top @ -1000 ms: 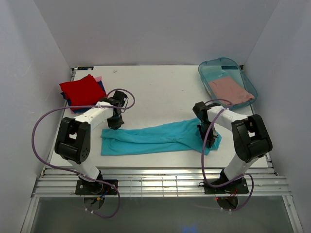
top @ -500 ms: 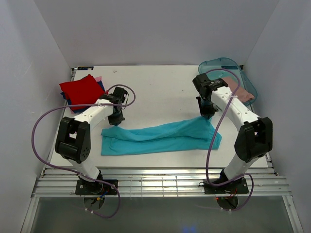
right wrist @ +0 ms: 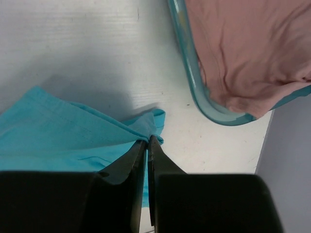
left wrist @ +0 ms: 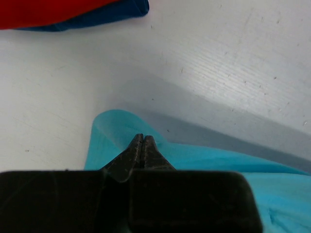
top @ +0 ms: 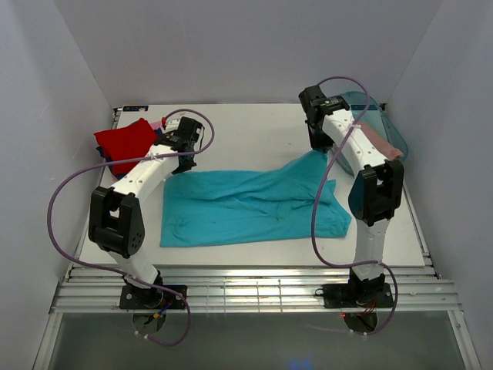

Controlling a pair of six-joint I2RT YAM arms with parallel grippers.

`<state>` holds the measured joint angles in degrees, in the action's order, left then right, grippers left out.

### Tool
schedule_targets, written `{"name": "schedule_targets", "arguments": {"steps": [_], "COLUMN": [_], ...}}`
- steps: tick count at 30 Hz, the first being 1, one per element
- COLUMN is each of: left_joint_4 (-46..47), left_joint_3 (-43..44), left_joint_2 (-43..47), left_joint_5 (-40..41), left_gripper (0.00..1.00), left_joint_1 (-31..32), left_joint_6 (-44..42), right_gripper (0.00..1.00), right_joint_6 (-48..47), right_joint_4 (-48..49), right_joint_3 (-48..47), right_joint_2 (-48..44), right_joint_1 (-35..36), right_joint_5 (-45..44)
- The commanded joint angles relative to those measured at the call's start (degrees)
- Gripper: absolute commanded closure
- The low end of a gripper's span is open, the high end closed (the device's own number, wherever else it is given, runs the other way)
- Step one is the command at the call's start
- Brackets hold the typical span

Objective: Fold and stack the t-shirts
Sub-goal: Fold the other side of the tshirt into a rectangle

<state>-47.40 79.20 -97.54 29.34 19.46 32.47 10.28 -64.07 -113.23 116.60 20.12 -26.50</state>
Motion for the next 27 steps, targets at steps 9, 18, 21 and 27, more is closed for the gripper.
{"name": "schedule_targets", "arguments": {"steps": [9, 18, 21, 27], "left_joint_4": [2.8, 3.0, 3.0, 3.0], "left_joint_3": [-0.3, -1.4, -1.9, -2.3], "left_joint_2": [4.0, 6.0, 7.1, 7.4], "left_joint_5": [3.7, 5.5, 6.7, 7.1], "left_gripper": [1.00, 1.00, 1.00, 1.00], "left_joint_1": [0.0, 0.0, 0.0, 0.0], "left_joint_6": [0.6, 1.6, 1.9, 2.2], "right_gripper": [0.92, 0.92, 0.92, 0.92], "right_joint_6": [-5.3, -9.1, -8.4, -8.2], "right_joint_4": [15.2, 24.3, 25.1, 28.0], "right_joint_3": [7.3, 7.2, 5.6, 3.1], "right_joint_2": [-11.4, -8.9, -6.9, -4.9], "right_joint_1": [-1.0, -1.0, -1.0, -0.9], "right_joint_5": [-2.6, 1.9, 3.0, 4.3]}}
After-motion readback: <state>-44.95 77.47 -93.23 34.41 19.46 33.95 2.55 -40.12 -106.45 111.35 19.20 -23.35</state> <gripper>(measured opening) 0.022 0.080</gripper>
